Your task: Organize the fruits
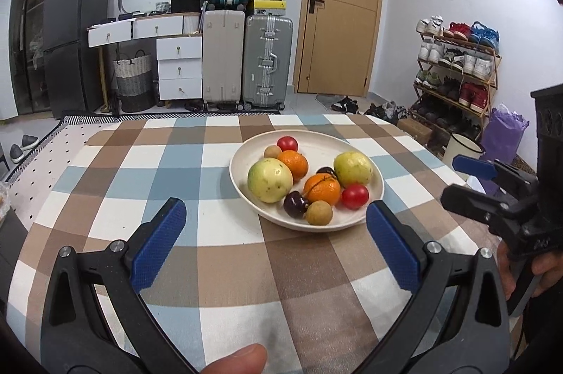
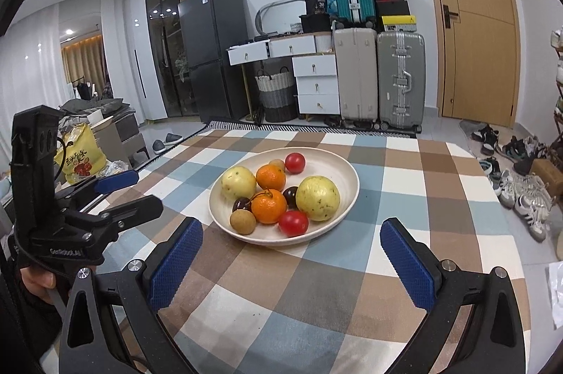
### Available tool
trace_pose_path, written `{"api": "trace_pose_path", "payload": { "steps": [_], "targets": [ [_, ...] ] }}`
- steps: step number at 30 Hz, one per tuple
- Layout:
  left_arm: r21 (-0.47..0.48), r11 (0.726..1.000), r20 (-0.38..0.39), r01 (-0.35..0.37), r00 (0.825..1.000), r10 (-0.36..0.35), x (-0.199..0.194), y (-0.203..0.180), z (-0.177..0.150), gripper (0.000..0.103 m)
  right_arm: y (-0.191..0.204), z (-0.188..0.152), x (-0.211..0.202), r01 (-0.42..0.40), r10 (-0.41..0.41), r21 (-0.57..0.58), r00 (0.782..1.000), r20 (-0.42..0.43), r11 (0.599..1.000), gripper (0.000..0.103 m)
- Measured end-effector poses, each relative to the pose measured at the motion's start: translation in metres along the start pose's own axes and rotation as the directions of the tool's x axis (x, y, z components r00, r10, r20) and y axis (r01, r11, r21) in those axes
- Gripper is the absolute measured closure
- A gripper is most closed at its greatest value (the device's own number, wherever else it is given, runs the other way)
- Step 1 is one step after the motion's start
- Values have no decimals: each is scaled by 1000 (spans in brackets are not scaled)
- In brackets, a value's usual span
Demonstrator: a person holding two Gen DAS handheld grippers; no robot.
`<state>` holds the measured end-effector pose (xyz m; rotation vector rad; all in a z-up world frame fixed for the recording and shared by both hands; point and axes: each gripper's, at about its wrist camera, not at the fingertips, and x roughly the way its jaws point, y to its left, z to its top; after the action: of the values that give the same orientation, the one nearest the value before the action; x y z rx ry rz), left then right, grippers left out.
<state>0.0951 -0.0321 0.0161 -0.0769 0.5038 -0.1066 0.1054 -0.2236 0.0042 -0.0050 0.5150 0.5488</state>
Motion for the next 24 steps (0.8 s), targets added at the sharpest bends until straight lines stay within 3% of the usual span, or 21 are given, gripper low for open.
{"api": "trace_pose_path", "payload": {
  "steps": [5, 24],
  "targets": [
    [-5, 1000, 50, -29, 998, 29, 8, 1, 1, 1, 4, -3, 0, -6, 7, -29, 1000, 29, 1000, 0],
    [4, 999, 92, -49, 995, 48, 6, -3, -2, 1, 3, -8, -3, 37, -34, -34, 997, 70, 999, 0]
  ]
}}
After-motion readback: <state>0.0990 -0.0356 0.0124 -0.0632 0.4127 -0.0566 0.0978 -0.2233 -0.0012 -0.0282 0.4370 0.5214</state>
